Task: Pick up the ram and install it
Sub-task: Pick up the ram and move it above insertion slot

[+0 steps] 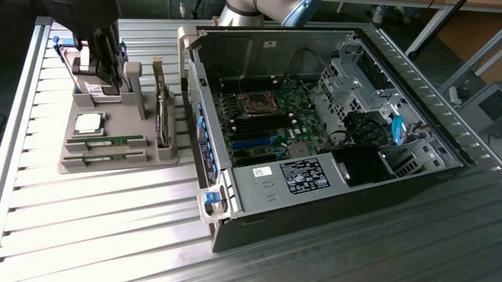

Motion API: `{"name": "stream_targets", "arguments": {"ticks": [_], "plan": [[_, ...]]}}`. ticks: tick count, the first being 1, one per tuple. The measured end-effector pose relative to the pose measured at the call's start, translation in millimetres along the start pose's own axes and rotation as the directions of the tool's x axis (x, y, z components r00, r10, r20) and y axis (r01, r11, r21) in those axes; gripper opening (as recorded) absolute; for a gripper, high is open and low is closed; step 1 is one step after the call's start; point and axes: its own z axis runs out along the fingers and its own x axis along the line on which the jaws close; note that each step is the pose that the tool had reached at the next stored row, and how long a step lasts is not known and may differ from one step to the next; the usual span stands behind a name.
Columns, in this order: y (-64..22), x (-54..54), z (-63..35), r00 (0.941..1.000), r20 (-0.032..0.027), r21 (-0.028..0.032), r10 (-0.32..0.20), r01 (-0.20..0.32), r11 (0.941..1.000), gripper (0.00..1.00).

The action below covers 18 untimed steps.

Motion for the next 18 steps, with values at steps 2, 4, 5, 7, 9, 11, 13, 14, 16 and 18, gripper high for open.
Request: {"name": "stream_targets", "arguments": {"ticks": [2, 4, 5, 7, 9, 11, 13, 14, 16, 18], "plan": [[0.0, 0.0, 3.4, 1.0000, 0.0001, 0.0000, 0.000, 0.000, 1.0000, 0.23], [0.0, 0.0, 4.9, 1.0000, 0.0000, 0.0000, 0.000, 0.000, 1.0000, 0.23], [0.0, 0.0, 6.2, 1.0000, 0.0000, 0.0000, 0.000, 0.000, 1.0000, 0.23], [0.0, 0.0, 8.2, 1.0000, 0.0000, 0.0000, 0.000, 0.000, 1.0000, 0.23], [0.0, 0.0, 9.5, 1.0000, 0.0000, 0.0000, 0.000, 0.000, 1.0000, 0.23], [0.0, 0.0, 10.3, 1.0000, 0.0001, 0.0000, 0.000, 0.000, 1.0000, 0.23], [0.0, 0.0, 11.7, 1.0000, 0.0000, 0.0000, 0.000, 0.000, 1.0000, 0.23], [0.0, 0.0, 12.6, 1.0000, 0.0001, 0.0000, 0.000, 0.000, 1.0000, 0.23], [0.0, 0.0, 14.3, 1.0000, 0.0001, 0.0001, 0.000, 0.000, 1.0000, 0.23], [0.0, 0.0, 15.1, 1.0000, 0.0000, 0.0000, 0.000, 0.000, 1.0000, 0.23]]}}
